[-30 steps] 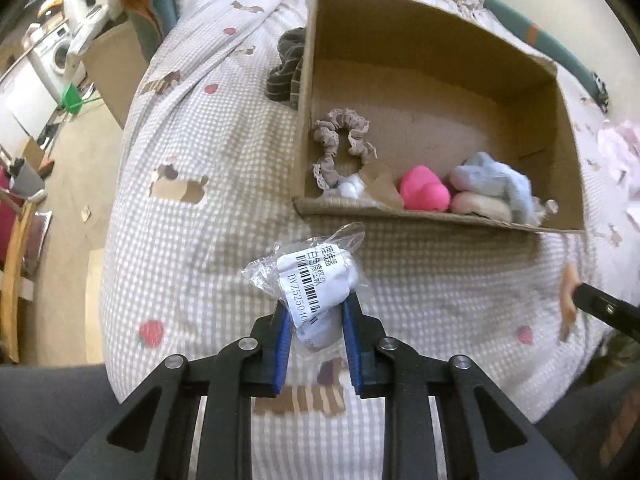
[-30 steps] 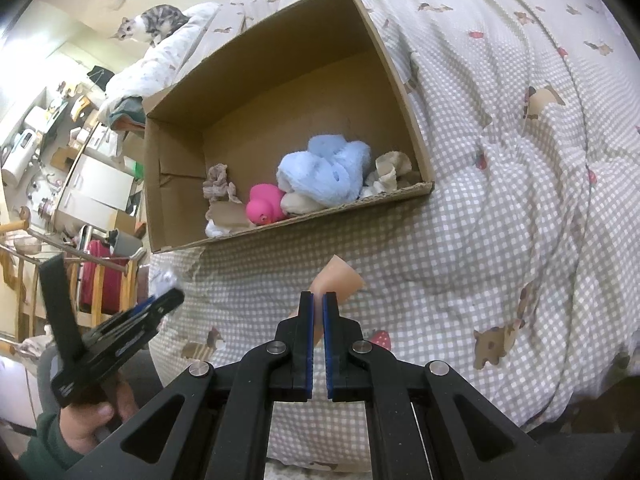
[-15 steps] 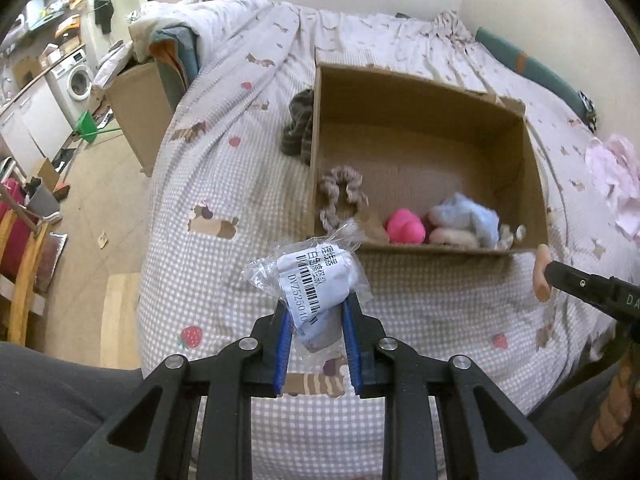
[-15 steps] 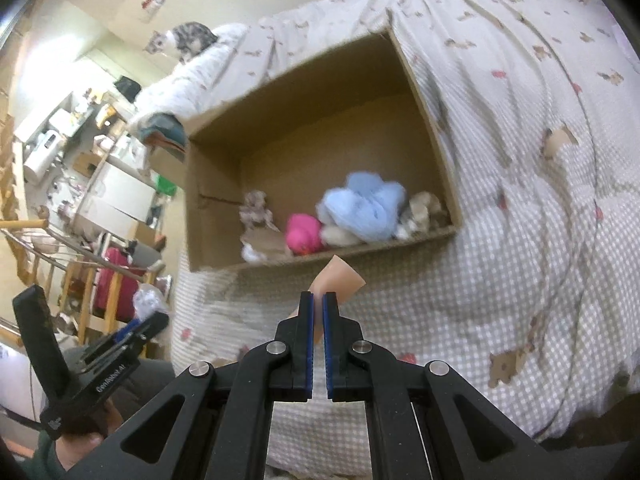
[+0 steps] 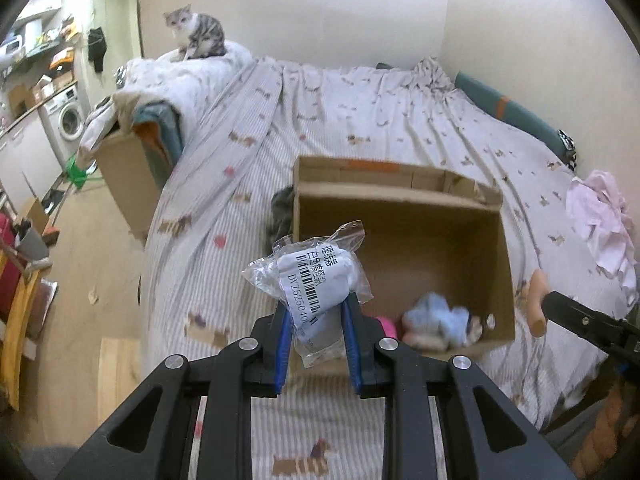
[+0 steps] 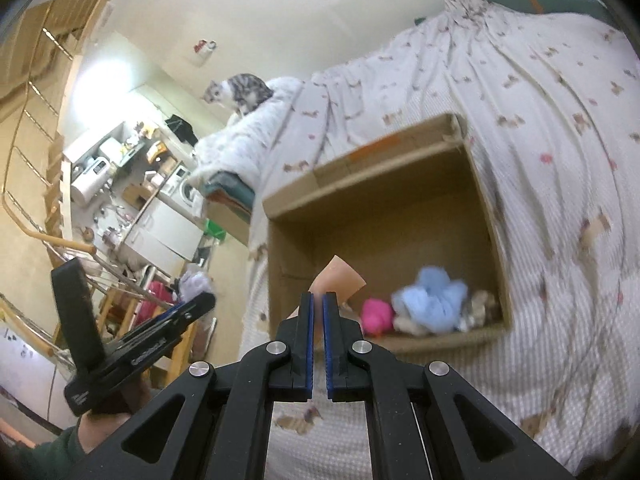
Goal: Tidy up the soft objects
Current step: 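Carry the bagged sock and tan piece over the box and open both grippers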
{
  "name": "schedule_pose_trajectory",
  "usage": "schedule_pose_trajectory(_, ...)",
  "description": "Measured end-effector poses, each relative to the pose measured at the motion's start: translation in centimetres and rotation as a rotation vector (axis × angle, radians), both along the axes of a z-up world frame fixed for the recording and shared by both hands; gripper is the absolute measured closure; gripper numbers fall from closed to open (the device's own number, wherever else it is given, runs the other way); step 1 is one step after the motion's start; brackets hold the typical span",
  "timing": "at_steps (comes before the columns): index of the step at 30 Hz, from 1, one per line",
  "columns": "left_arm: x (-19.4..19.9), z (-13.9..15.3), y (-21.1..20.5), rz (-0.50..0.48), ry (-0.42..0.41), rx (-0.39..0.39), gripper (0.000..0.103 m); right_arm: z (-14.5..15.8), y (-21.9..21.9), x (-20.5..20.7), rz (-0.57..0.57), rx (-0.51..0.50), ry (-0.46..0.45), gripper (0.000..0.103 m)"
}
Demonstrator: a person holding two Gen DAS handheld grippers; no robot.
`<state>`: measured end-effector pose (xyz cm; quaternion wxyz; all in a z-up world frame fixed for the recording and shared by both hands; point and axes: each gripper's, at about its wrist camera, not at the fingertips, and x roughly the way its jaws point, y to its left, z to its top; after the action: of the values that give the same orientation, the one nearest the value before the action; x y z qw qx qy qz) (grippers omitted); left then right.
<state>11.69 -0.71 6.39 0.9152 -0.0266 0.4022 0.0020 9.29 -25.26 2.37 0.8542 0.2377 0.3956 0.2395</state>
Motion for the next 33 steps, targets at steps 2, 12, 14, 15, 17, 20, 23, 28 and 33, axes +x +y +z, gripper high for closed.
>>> schedule_pose_trajectory(2, 1.4, 0.3, -0.3, -0.011, -0.007, 0.004, 0.082, 0.8, 0.4, 1.1, 0.010, -0.011, -0.014, 0.097)
schedule_pose_trajectory(12, 7.0, -2.1, -2.0, -0.061, -0.009, 0.063, 0.082, -0.9, 1.3, 6.8, 0.009, -0.078, 0.010, 0.097)
schedule_pose_trajectory(14, 7.6, -3.8, -2.3, -0.065, 0.002, 0.093, 0.082, -2.4, 1.0, 7.2, -0.004, -0.054, 0.049, 0.097)
schedule_pose_trajectory(15, 7.8, -4.7, -2.4, -0.067, 0.013, 0.089, 0.082, -3.0, 0.8, 7.3, -0.011, -0.045, 0.064, 0.097)
schedule_pose_trajectory(17, 8.3, -6.2, -2.4, -0.067, 0.039, 0.069, 0.082, -4.1, 0.9, 7.7, -0.017, -0.059, 0.090, 0.097)
schedule_pose_trajectory(20, 9.0, -7.5, -2.6, -0.072, 0.078, 0.039, 0.082, -5.4, 1.2, 8.4, -0.005, -0.097, 0.111, 0.097)
schedule_pose_trajectory(23, 9.2, -8.1, -3.1, -0.087, 0.083, 0.049, 0.082, -7.0, 1.4, 9.0, 0.000, -0.150, 0.141, 0.097)
schedule_pose_trajectory(28, 9.2, -9.3, -3.8, -0.115, 0.118, 0.047, 0.082, -8.9, 1.8, 9.6, 0.009, -0.177, 0.196, 0.097)
schedule_pose_trajectory(33, 9.2, -9.9, -4.4, -0.144, 0.157, 0.019, 0.081, -9.1, 2.5, 9.8, 0.024, -0.183, 0.197, 0.096)
